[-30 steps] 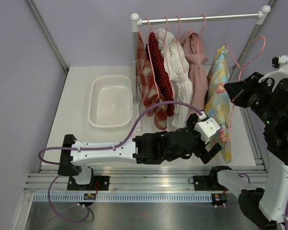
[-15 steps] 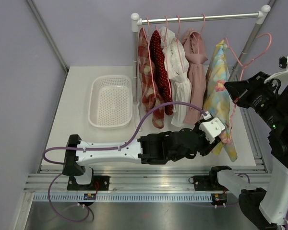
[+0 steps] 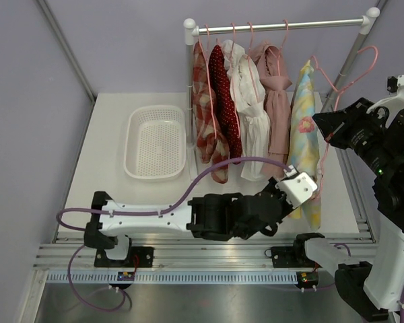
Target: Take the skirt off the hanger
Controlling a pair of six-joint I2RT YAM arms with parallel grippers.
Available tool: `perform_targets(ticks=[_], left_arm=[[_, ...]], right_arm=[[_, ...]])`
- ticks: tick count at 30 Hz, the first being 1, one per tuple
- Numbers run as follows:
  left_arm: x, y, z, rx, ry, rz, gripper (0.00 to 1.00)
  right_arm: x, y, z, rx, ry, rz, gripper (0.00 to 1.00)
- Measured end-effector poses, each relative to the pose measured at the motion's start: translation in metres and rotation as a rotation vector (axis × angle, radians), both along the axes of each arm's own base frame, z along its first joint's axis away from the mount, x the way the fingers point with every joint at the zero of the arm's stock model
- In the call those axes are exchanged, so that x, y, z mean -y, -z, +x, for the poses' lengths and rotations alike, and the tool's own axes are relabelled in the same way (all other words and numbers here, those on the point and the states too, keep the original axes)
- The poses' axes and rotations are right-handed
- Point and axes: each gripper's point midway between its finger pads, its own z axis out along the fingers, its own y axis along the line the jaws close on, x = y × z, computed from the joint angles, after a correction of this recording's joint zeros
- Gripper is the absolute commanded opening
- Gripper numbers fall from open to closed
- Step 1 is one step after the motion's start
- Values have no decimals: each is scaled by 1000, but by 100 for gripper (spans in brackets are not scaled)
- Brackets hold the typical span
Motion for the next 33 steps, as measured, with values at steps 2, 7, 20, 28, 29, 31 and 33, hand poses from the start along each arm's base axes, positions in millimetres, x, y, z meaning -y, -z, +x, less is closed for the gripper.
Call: perform_targets(ticks=[2,7,20,28,29,31,33], left_arm=[[-18,-5,-8,33,-49,35,0],[-78,-71,-61,237,-144,53,0],[-170,-236,-77,433,-427,9,0],[-248,-311,-33,488,-456,-203,0],[-265,-323,-23,497,-468,-240,0],[-297,-338,3,502,-537,-298,0],[-336,-349,37,511,-657,-331,0]], right_arm=[[3,5,7,-20,21,-5,0],[10,30,27,-110,76,-11,0],[44,41,38,-138,261,-93,0],[64,43,19,-125,341,-148,0],[65,42,17,-120,342,-152,0],[65,40,13,-110,342,-154,0],[64,38,10,-99,335,-150,0]])
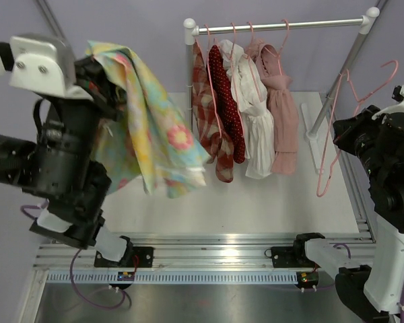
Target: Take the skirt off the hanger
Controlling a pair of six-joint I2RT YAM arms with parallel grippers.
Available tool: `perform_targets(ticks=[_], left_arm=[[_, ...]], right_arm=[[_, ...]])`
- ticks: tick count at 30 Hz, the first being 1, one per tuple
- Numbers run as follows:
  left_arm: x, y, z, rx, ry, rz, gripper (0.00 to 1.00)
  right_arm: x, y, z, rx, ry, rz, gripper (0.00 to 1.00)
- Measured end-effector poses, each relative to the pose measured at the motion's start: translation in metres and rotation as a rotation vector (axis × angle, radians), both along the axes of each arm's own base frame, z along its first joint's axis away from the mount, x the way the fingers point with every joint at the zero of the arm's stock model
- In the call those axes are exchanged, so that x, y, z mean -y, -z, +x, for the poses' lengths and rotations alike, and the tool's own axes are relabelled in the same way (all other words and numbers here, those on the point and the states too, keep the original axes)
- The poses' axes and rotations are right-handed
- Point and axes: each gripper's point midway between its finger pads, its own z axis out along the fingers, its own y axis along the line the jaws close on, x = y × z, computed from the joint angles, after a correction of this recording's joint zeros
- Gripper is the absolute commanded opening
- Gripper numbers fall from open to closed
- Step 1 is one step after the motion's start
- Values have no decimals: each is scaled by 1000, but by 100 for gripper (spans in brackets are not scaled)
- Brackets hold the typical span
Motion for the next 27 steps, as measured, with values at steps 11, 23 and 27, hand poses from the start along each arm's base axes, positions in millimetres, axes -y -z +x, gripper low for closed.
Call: perform_targets(ticks=[11,23,27], left_arm=[[-154,8,69,86,-437,-127,0],[-83,212,317,-392,-439,206,0],[-93,283,349,-559,-415,211,0]], right_arm=[[-29,-3,22,40,-170,0,0],[-36,6,58,7,-227,-66,0],[-36,6,58,12,-233,-84,0]])
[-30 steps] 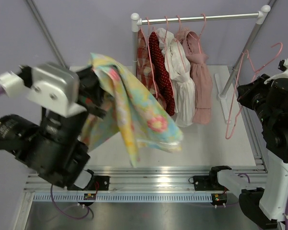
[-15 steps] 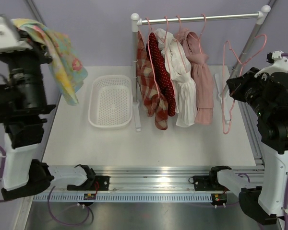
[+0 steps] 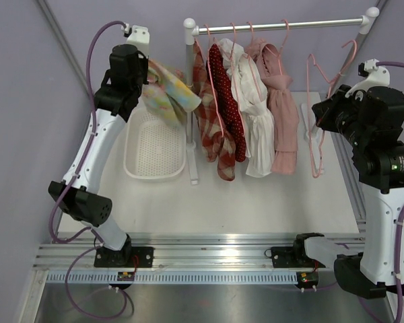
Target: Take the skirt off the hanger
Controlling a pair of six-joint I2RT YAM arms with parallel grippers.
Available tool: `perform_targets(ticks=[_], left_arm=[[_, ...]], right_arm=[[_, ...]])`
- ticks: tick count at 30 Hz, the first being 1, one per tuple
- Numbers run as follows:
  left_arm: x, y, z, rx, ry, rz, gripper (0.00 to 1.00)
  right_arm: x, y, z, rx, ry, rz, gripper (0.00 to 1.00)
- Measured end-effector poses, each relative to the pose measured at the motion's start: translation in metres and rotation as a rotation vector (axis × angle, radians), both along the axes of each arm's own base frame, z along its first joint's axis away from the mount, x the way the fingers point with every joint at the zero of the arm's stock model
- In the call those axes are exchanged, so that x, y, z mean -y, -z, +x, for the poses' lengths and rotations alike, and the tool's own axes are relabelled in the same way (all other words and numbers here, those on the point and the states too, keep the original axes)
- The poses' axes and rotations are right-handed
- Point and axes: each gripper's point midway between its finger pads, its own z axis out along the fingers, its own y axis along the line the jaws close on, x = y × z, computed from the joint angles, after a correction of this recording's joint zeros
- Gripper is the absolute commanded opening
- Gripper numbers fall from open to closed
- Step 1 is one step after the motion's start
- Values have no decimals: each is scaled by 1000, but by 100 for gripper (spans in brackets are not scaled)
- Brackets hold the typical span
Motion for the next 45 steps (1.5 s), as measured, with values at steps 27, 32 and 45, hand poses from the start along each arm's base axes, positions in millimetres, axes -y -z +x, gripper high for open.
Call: perform_targets(ticks=[27,32,45], left_arm=[[65,213,-137,-276,120,-367,99],[121,231,-172,-309,257,-365,99],[142,304,-232,-407,269,-293,98]], right_arm=[[11,-2,123,4,58,-124,0],[26,8,167,-17,97,-141,0],[48,60,151,-130,187,-138,99]])
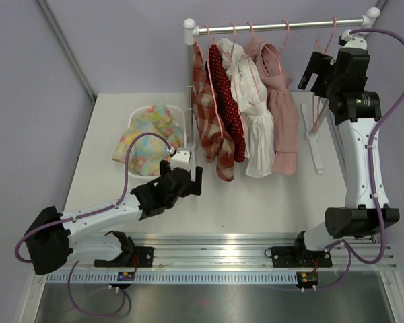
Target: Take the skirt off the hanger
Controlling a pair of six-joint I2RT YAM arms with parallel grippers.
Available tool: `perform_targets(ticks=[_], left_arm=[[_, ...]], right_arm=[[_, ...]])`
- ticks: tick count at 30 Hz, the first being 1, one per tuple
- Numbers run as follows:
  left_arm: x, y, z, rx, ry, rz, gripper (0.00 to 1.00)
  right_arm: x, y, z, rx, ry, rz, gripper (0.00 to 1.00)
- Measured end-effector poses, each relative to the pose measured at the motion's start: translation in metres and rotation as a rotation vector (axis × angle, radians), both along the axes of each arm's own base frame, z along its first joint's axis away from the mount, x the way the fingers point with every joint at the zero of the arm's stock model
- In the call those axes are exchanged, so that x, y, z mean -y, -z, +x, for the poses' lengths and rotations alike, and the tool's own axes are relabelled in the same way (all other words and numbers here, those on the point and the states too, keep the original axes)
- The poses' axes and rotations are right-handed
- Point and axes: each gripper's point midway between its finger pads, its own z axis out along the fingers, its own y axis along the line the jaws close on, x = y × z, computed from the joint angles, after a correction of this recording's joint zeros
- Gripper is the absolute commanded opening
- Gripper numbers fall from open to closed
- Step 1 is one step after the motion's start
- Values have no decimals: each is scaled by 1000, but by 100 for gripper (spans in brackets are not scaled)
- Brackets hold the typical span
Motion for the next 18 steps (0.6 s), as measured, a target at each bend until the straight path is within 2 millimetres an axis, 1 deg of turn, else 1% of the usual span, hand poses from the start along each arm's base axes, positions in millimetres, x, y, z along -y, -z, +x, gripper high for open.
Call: perform_targets(ticks=[2,5,7,10,12,14,16,18], left_arm=[[2,-3,0,11,-3,2,98],[5,-4,-1,19,0,6,98],[5,-4,-1,22,-1,11,98],[4,-4,-1,26,-6,14,98],[3,-4,-1,30,-11,16,98],[3,-5,0,33,-15,18,98],[2,-5,0,34,-18,20,98],[2,-5,0,36,-20,22,98]], right_arm=[[6,-13,-10,33,33,-12,100],[18,-41,-31,104,93,-32,99],[26,-65,-49,173,138,-41,99],[29,-112,-79,309,159,-24,100],[23,-142,-95,397,133,10,99],[11,-170,-107,488,78,62,97],[-4,-185,-113,541,2,112,93],[-20,-191,-112,564,-80,158,92]])
